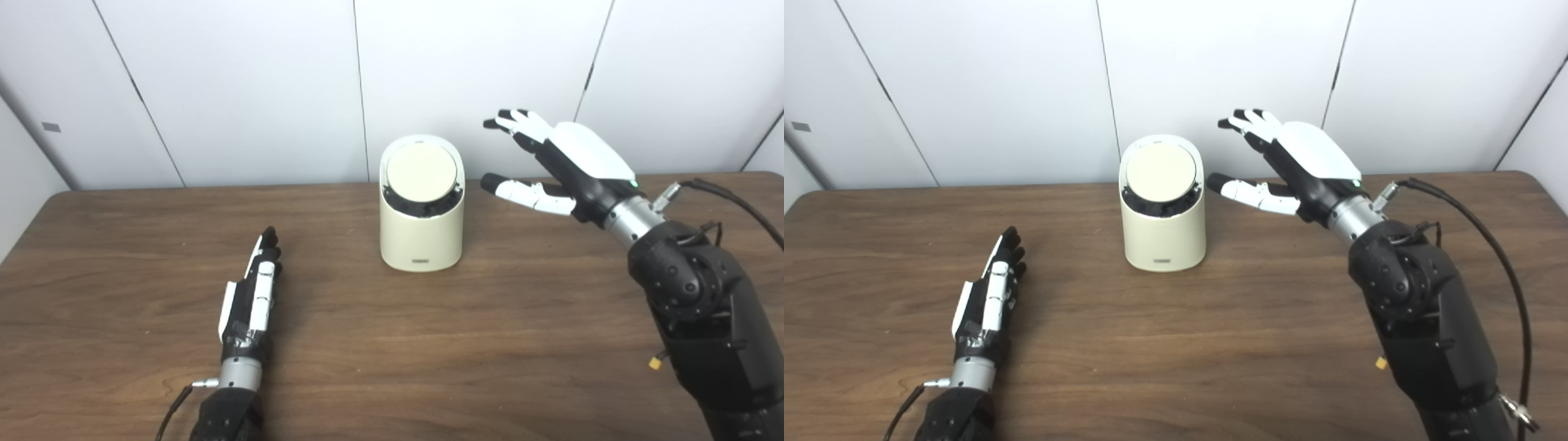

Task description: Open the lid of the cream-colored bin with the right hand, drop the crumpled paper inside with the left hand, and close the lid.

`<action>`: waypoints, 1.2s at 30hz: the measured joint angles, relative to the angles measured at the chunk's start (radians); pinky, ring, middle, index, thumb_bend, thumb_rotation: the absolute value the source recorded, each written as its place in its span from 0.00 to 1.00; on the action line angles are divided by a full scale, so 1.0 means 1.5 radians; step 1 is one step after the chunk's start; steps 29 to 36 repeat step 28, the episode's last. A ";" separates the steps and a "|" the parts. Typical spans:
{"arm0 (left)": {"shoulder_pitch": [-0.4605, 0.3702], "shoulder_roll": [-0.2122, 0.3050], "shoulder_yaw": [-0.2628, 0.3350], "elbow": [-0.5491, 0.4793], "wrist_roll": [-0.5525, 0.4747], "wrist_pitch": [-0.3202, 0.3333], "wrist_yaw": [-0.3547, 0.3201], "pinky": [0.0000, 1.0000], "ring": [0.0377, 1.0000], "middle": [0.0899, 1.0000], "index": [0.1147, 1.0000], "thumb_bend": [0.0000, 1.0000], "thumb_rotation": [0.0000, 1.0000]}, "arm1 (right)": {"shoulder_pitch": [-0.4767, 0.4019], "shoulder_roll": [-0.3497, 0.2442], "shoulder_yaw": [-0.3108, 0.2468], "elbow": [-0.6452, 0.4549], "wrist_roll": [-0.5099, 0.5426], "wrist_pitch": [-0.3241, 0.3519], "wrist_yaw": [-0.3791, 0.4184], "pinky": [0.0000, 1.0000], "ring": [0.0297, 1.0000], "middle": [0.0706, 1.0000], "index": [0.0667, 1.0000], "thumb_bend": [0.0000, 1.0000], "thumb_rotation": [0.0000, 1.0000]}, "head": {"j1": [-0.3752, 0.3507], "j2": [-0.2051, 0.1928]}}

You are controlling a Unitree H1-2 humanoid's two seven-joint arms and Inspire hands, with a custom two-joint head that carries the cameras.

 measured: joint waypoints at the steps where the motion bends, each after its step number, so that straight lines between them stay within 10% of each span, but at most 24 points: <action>1: 0.000 0.000 0.001 0.000 -0.005 0.000 0.000 1.00 1.00 1.00 1.00 0.49 0.94 | 0.008 0.000 -0.005 0.000 0.003 0.000 -0.006 0.99 0.99 0.97 0.93 0.51 1.00 | 0.000 0.000; 16: 0.000 0.003 0.004 0.000 -0.019 0.000 -0.008 1.00 1.00 1.00 1.00 0.46 0.96 | 0.088 0.132 -0.158 0.037 0.322 0.093 -0.098 1.00 1.00 1.00 0.96 0.63 1.00 | -0.005 0.010; 36: 0.012 0.006 0.010 -0.014 -0.020 0.005 -0.011 1.00 1.00 1.00 1.00 0.44 0.99 | 0.166 0.203 -0.150 0.043 0.395 0.104 -0.202 1.00 1.00 0.99 0.97 0.58 1.00 | 0.000 0.019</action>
